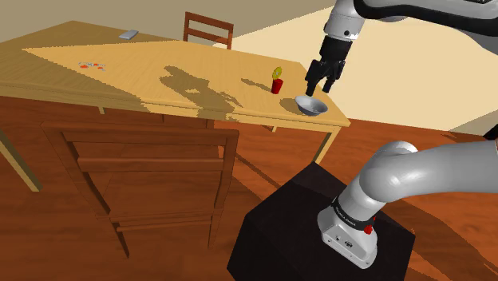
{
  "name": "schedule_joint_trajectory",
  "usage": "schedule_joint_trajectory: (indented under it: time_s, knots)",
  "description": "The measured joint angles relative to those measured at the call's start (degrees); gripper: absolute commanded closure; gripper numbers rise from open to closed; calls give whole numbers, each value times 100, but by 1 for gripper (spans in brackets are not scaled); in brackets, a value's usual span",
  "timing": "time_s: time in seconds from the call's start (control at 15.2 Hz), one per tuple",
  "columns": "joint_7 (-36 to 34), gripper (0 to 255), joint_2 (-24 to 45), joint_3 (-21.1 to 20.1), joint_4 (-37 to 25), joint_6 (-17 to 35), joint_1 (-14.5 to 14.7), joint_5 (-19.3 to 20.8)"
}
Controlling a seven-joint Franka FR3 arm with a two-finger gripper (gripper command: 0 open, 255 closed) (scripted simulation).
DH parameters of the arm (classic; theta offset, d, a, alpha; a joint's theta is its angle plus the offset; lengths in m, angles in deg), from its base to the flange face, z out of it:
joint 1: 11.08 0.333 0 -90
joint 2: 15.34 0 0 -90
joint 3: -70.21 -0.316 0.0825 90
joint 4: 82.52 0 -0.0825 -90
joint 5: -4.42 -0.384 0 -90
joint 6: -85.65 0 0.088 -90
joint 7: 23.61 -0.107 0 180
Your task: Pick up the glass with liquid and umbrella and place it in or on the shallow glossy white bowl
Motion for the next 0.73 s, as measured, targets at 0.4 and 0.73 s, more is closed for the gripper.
schedule_joint_trajectory:
  time_s: [0.4,0.73]
  knots:
    - [293,0,695,297,-226,503,-132,207]
    - [540,0,1601,558,-697,991,-225,315]
